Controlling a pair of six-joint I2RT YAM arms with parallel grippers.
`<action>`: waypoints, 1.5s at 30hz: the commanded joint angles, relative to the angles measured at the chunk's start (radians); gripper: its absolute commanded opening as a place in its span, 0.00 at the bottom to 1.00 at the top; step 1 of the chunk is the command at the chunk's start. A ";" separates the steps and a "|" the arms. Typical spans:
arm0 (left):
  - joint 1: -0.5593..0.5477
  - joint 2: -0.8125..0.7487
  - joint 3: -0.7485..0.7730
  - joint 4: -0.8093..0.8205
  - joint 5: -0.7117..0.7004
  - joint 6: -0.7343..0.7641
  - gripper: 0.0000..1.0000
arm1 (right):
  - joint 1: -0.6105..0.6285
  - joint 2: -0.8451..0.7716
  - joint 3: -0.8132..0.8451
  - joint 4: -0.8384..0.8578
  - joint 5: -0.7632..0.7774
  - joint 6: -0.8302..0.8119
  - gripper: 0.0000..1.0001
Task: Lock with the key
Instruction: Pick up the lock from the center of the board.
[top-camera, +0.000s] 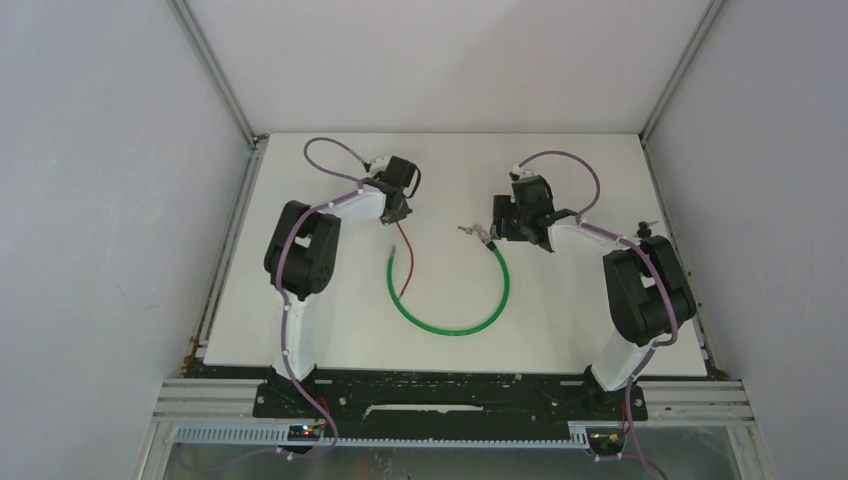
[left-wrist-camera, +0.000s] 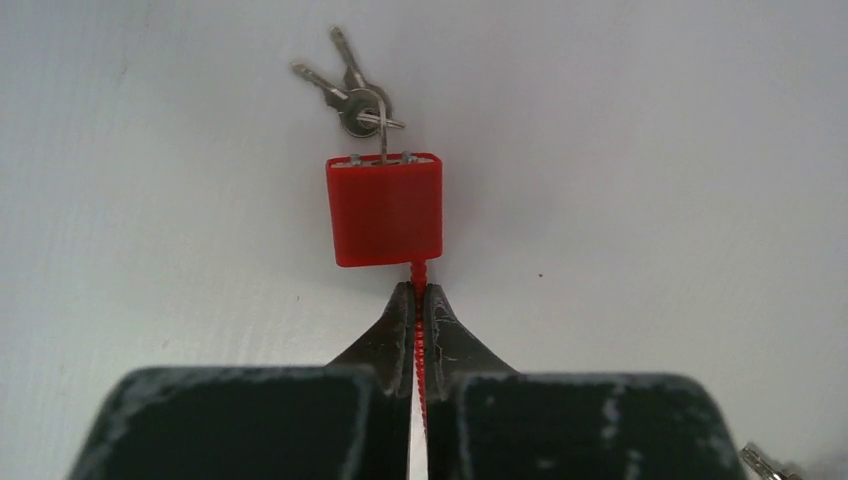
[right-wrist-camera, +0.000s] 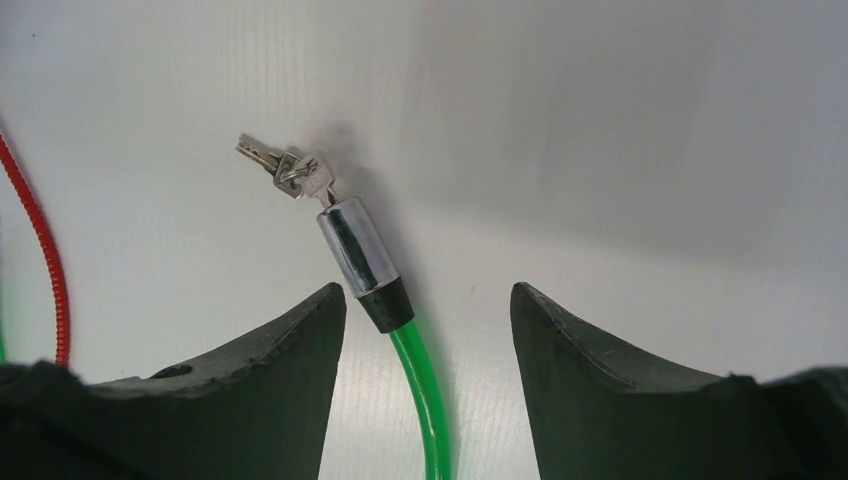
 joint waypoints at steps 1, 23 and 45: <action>-0.032 -0.043 -0.021 0.067 0.052 0.060 0.00 | 0.010 -0.060 -0.023 0.062 -0.002 -0.017 0.66; -0.142 -0.624 -0.726 0.811 0.146 0.207 0.00 | 0.087 -0.267 -0.311 0.646 -0.471 -0.047 0.76; -0.140 -0.729 -0.878 1.035 0.261 0.079 0.00 | 0.175 -0.070 -0.188 0.703 -0.615 0.048 0.62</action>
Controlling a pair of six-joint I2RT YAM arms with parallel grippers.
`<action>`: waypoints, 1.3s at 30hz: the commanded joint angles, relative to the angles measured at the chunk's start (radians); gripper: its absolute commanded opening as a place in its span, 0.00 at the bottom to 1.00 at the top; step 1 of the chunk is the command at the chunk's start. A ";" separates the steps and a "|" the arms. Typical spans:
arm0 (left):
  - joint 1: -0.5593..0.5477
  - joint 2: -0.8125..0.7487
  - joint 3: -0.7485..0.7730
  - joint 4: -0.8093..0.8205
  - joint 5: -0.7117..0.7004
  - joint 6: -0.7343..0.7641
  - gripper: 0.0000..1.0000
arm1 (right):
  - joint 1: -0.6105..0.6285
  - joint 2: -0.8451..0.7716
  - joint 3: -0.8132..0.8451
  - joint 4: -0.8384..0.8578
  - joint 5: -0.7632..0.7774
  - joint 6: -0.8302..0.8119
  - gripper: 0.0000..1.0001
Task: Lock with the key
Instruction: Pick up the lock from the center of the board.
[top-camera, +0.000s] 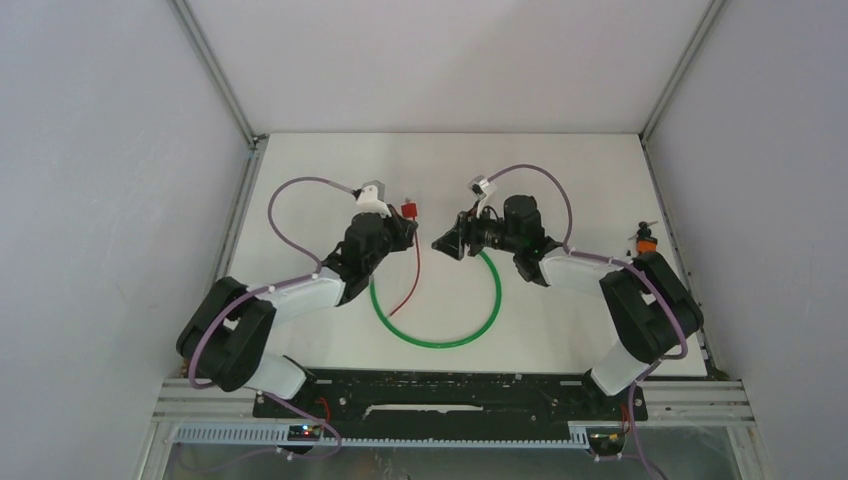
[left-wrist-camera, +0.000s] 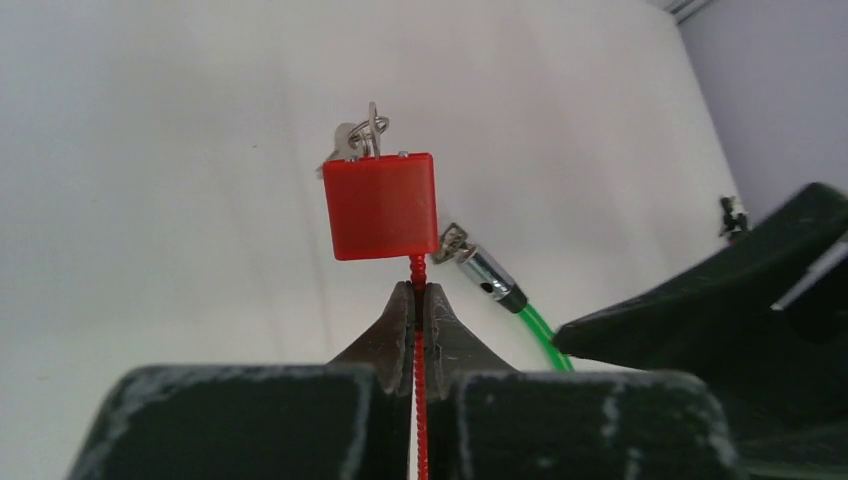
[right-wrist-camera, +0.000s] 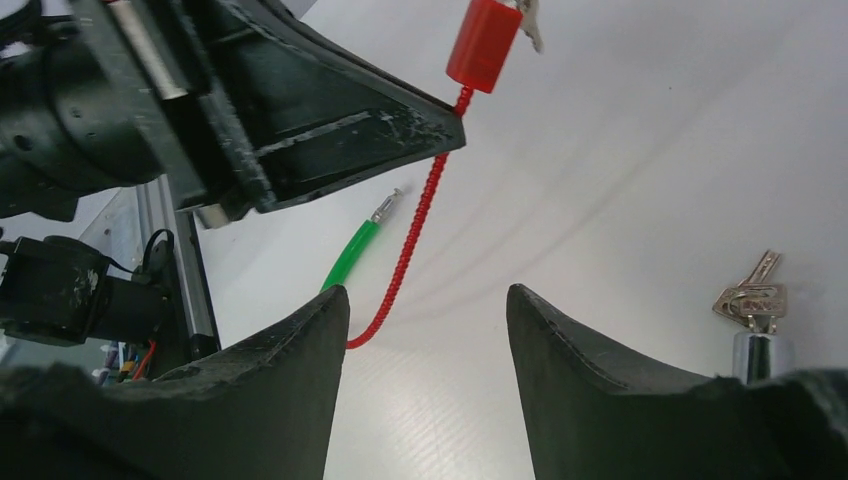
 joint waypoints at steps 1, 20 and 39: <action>0.001 -0.060 -0.019 0.133 0.070 -0.062 0.00 | 0.022 0.046 0.064 0.005 0.006 0.028 0.61; -0.011 -0.021 -0.008 0.179 0.178 -0.119 0.00 | 0.051 0.144 0.138 -0.016 -0.024 0.085 0.43; -0.011 -0.276 -0.110 0.057 -0.241 0.073 0.60 | 0.030 0.070 0.206 -0.321 -0.008 -0.172 0.00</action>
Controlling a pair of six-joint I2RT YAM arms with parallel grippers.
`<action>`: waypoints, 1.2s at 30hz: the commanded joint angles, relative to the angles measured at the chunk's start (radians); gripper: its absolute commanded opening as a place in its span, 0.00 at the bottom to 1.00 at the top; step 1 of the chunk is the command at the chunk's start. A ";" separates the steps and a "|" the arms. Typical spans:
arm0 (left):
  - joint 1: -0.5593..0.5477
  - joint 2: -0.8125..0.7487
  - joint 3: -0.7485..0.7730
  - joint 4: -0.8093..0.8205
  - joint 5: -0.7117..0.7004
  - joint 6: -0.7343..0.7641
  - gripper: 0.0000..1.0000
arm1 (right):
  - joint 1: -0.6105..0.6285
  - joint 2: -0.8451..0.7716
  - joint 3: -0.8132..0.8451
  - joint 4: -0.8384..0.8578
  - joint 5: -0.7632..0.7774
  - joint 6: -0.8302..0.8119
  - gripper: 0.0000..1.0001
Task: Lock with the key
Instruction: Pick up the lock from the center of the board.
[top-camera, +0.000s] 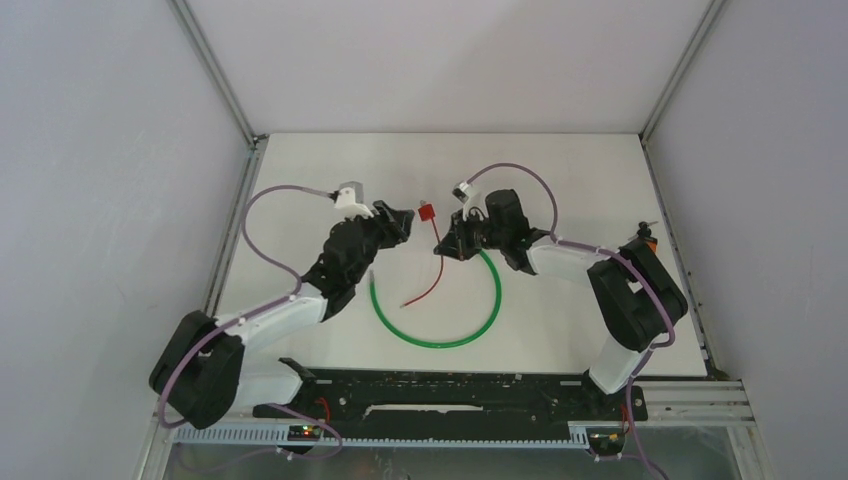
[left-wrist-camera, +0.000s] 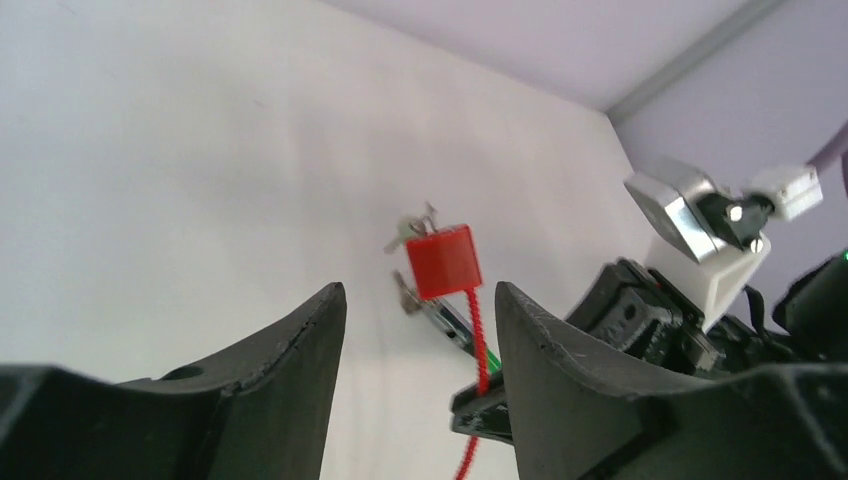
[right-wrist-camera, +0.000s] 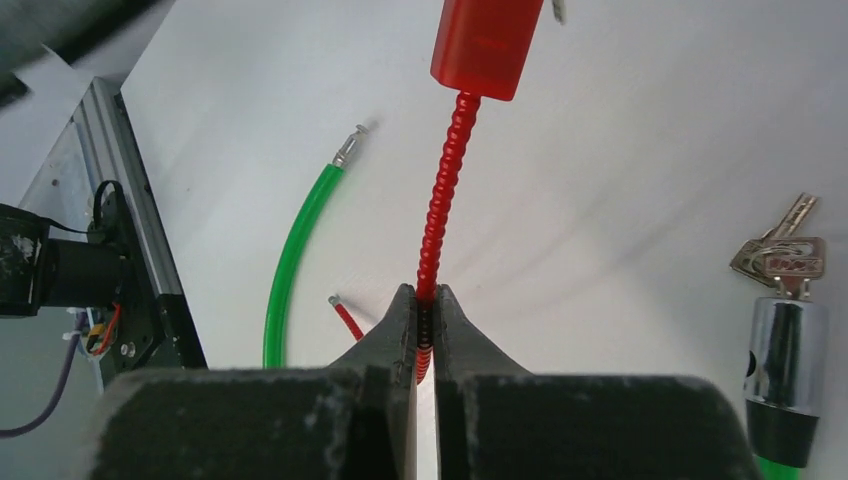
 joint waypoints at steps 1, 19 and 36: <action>-0.004 -0.124 -0.047 -0.017 -0.259 0.112 0.60 | 0.000 -0.033 0.083 -0.093 -0.051 -0.121 0.00; -0.008 -0.057 -0.037 0.120 0.066 0.263 0.58 | 0.015 0.005 0.138 -0.163 -0.364 -0.221 0.00; -0.008 0.035 0.041 0.077 0.271 0.277 0.12 | 0.005 -0.055 0.096 -0.147 -0.282 -0.228 0.06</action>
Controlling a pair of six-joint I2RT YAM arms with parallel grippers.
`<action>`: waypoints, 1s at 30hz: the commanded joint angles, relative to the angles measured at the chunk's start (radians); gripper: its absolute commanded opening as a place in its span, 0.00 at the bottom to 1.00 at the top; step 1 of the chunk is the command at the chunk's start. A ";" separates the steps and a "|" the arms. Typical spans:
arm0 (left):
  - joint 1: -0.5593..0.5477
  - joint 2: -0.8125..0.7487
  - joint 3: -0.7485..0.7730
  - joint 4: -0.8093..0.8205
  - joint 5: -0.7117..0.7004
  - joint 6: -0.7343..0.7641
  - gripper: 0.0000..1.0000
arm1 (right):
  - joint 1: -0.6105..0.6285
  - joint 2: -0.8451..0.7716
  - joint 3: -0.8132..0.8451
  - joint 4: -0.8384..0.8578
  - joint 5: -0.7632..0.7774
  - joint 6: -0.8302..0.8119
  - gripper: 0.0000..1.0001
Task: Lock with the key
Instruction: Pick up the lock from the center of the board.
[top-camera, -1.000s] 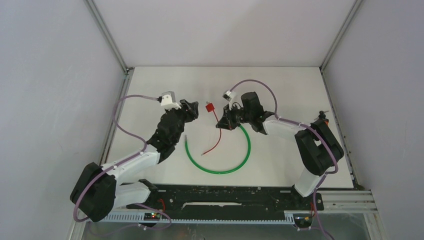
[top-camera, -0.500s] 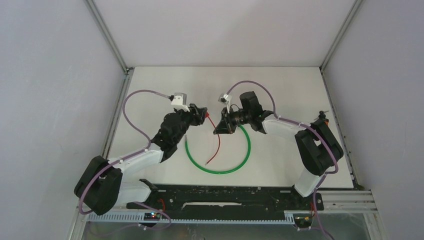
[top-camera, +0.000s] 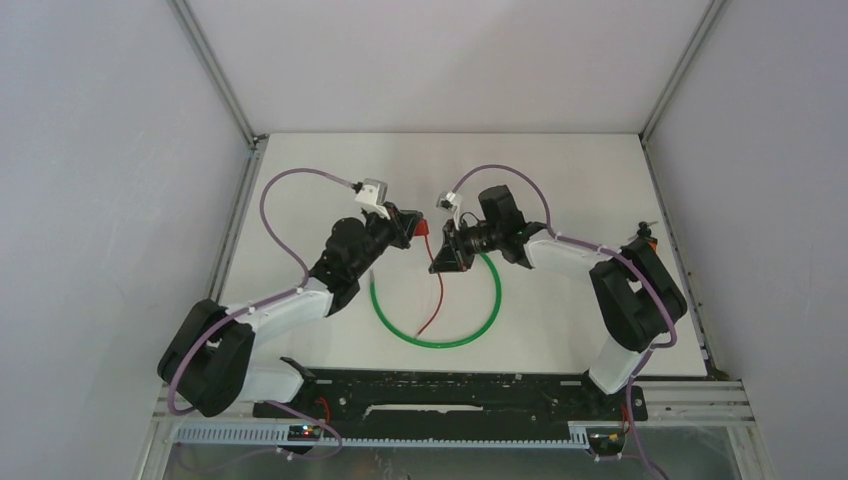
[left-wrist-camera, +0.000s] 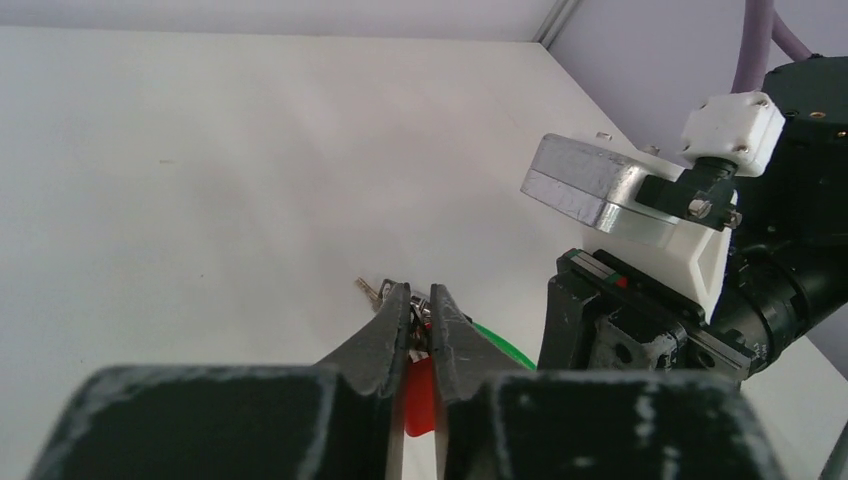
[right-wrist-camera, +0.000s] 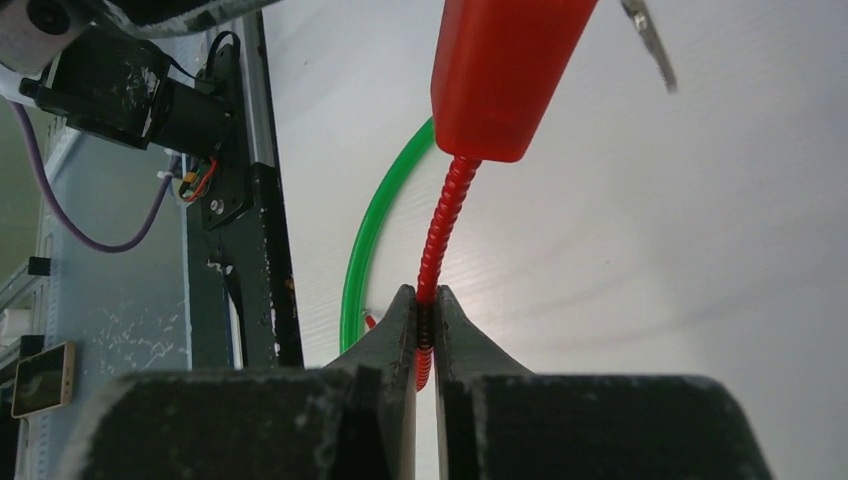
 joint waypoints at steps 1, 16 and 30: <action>-0.008 0.023 0.046 -0.037 0.082 0.022 0.10 | -0.013 -0.069 -0.011 0.119 0.053 -0.006 0.06; -0.008 0.055 0.070 -0.057 0.109 0.023 0.00 | -0.123 -0.286 -0.270 0.435 0.284 0.152 0.10; -0.012 0.169 0.160 -0.079 0.310 0.015 0.18 | -0.196 -0.410 -0.411 0.577 0.391 0.233 0.07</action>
